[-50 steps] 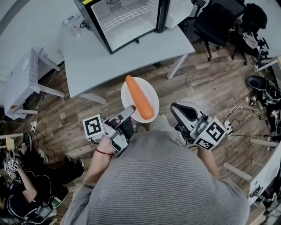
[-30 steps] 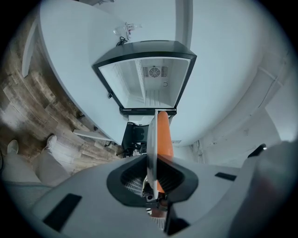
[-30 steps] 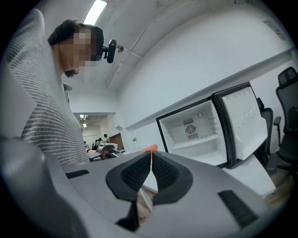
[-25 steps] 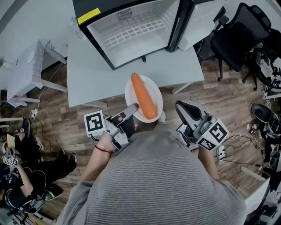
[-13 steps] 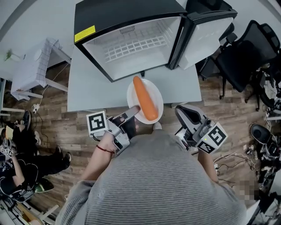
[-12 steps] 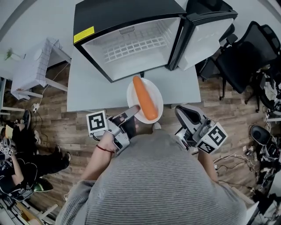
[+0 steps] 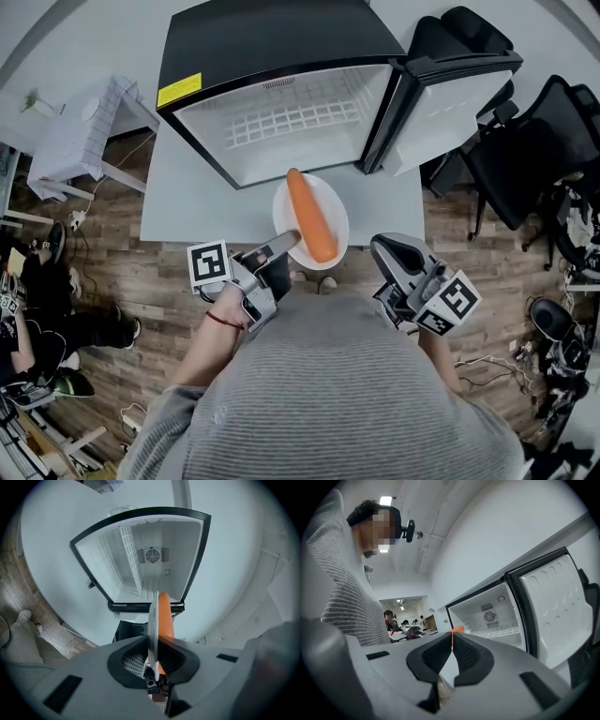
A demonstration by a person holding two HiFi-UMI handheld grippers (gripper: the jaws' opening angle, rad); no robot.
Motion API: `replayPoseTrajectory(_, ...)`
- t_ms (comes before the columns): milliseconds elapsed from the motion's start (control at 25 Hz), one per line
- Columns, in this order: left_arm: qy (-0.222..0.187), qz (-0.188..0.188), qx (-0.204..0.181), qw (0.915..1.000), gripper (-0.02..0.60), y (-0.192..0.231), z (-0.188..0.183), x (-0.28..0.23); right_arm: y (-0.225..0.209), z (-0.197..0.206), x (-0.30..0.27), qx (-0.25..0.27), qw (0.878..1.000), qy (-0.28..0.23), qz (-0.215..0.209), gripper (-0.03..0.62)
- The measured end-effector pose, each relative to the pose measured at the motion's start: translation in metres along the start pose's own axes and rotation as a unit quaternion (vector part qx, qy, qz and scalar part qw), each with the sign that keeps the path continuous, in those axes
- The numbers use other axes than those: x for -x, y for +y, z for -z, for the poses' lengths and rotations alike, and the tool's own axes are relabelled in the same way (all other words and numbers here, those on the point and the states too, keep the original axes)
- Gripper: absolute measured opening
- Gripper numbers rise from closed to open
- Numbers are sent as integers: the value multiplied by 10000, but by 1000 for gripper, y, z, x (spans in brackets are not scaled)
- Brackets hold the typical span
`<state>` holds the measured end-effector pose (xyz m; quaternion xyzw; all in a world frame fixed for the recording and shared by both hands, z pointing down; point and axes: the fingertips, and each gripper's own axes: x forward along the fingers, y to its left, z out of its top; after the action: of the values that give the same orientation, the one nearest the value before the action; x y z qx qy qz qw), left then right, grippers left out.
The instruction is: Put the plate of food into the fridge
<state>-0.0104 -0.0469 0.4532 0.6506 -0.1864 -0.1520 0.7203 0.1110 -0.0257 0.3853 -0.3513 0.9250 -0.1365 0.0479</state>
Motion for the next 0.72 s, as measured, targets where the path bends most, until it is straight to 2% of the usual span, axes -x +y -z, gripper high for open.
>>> replayPoseTrajectory(360,23,-77,69,9999,50,3,-28,-2,-1,-3,-37,-69,10000,4,-17,15)
replayPoseTrajectory(720,-755,-229,344,9963,51,25,-76,-8,-7,5,-48,-186,9997,128,-43,14)
